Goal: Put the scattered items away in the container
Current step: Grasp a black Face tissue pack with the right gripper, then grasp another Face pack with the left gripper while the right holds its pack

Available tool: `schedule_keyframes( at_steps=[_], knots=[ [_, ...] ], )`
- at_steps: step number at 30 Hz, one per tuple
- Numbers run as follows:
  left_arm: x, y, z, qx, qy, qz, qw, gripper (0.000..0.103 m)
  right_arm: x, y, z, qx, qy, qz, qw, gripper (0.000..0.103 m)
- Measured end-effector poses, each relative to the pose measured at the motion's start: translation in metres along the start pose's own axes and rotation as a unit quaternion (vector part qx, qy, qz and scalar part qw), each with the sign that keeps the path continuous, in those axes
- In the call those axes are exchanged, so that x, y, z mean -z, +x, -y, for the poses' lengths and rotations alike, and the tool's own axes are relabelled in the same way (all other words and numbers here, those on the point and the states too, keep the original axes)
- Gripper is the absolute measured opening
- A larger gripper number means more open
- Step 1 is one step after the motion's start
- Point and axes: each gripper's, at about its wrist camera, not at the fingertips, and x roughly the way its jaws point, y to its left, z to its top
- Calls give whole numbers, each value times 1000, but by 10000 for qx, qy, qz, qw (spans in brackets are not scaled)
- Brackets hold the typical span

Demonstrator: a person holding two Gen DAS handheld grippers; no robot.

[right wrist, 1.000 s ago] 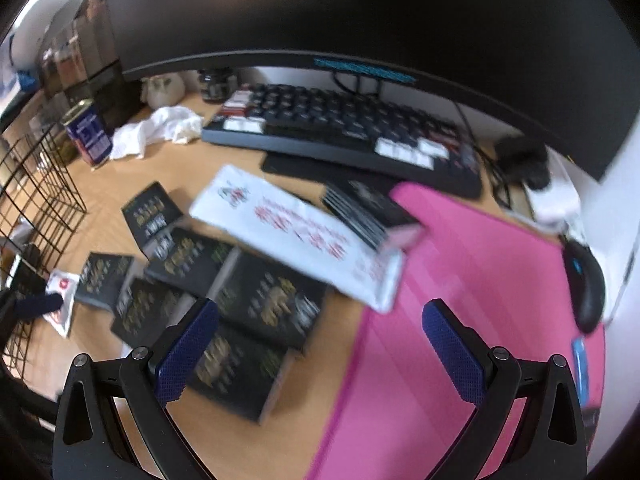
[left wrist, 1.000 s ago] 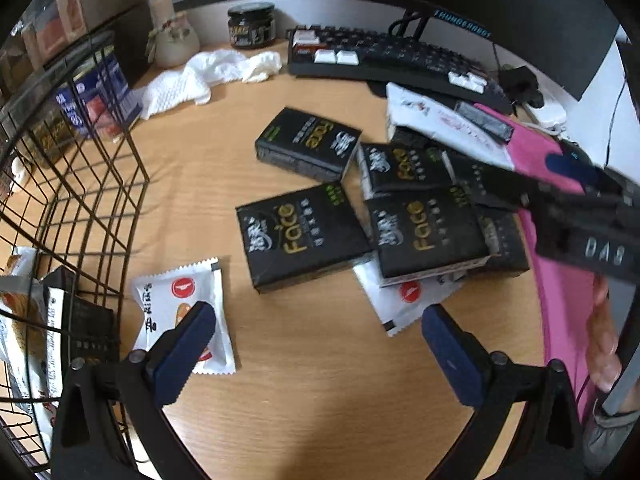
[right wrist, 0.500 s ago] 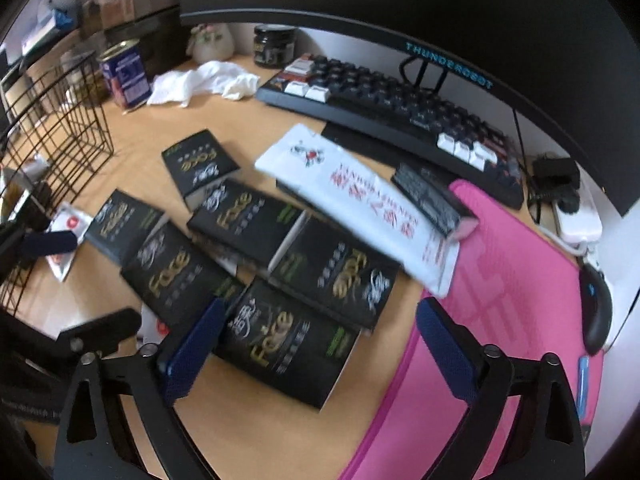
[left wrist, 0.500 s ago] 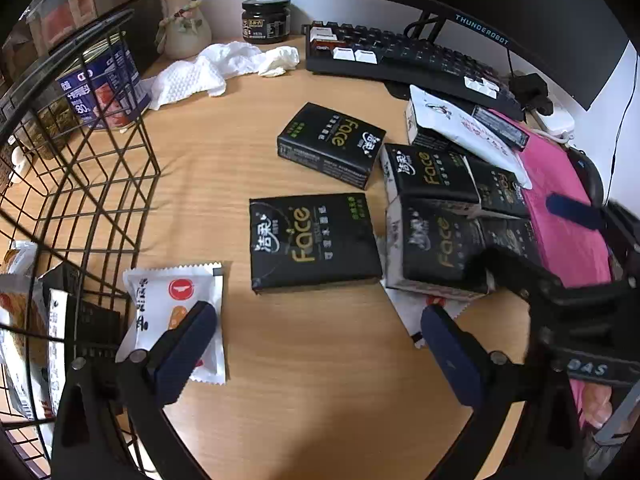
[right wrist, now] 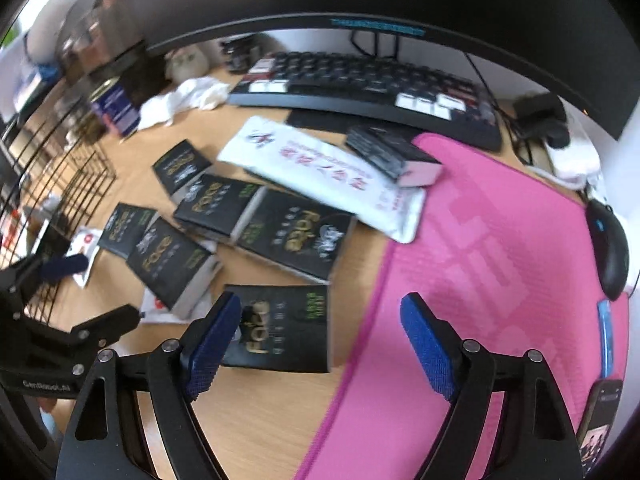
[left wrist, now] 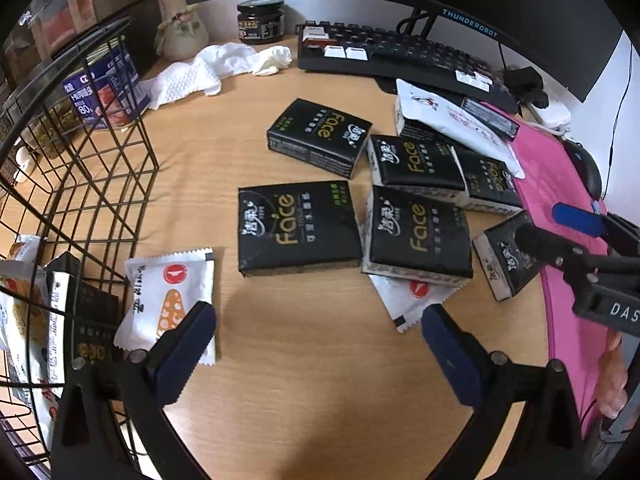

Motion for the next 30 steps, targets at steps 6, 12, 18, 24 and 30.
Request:
schedule_keyframes(
  at_steps=[6,12,18,24,30],
  knots=[
    [-2,-1,-4,-1,-61,43,10000,103,9,5,-20,-86,-357,-67,9993,83],
    [0,-3,-7,5,-100,49,9999,103,10,17,-32,170,-609,-183,9978,62],
    [-6,-8,11,106,74,148,9998,103,10,6,-20,75,-433,-123,9990,62],
    [-19,-2,42,166,439,203,9987,103,15,-5,-1,65,-274,-73,9996,62],
    [-31,10,62,64,624,162,9979,90,19,-13,18,163,-188,-9,9997,62]
  ],
)
